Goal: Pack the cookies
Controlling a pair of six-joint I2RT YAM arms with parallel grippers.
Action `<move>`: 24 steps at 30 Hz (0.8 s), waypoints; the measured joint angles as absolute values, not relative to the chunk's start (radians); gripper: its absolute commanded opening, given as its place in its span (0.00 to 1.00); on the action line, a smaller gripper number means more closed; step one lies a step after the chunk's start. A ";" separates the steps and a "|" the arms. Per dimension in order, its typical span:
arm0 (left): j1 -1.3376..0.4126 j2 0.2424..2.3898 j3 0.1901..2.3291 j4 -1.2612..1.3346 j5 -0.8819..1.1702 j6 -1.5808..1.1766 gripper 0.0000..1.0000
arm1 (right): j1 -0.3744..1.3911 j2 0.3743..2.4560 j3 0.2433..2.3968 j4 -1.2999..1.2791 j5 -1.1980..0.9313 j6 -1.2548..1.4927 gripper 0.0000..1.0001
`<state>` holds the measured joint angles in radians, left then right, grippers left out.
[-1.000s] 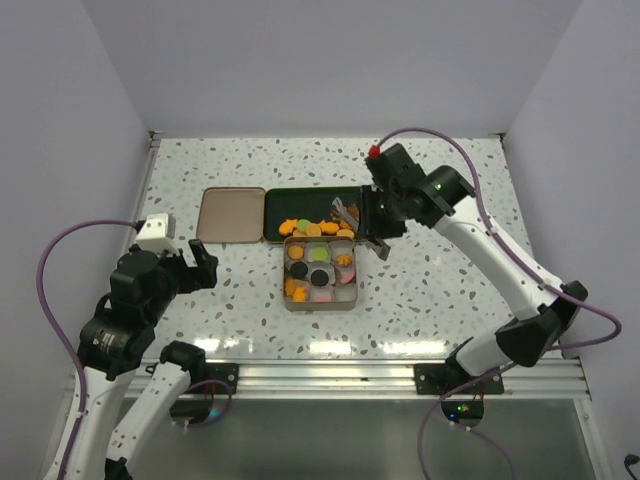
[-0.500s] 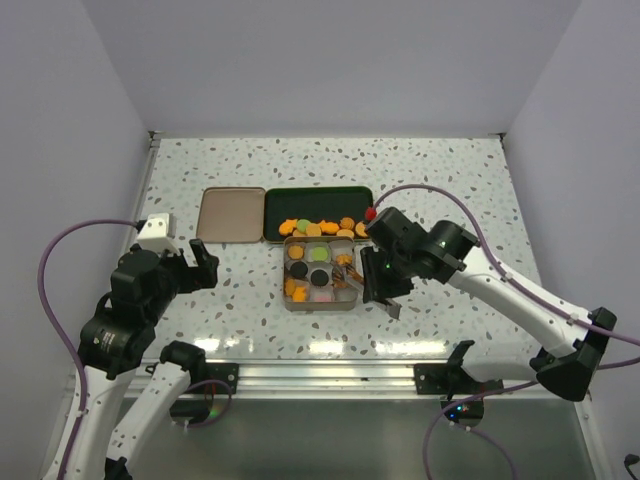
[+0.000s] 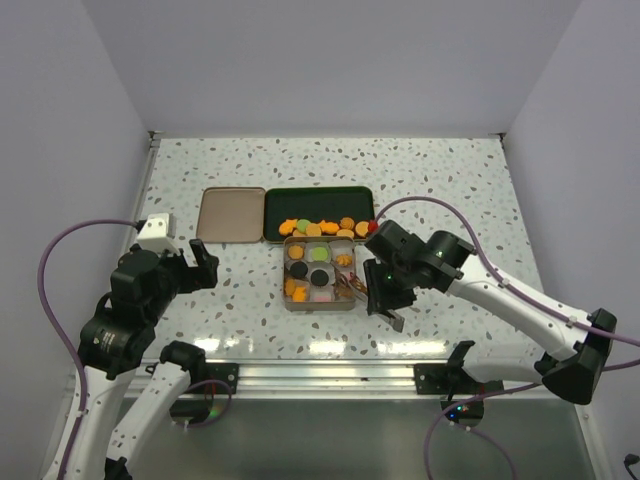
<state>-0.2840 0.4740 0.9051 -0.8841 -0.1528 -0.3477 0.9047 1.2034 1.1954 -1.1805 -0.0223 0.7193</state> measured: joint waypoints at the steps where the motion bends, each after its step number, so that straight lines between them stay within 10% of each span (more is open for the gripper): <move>1: -0.284 0.474 0.905 -0.884 -0.153 -0.348 0.90 | 0.906 1.201 1.191 -1.180 -0.022 0.719 0.36; 24: -0.284 0.474 0.905 -0.884 -0.153 -0.348 0.90 | 0.910 1.149 1.206 -1.230 0.018 0.719 0.49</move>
<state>-0.2840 0.4740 0.9051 -0.8841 -0.1532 -0.3477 0.9096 1.1488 1.2064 -1.2297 0.0177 0.7193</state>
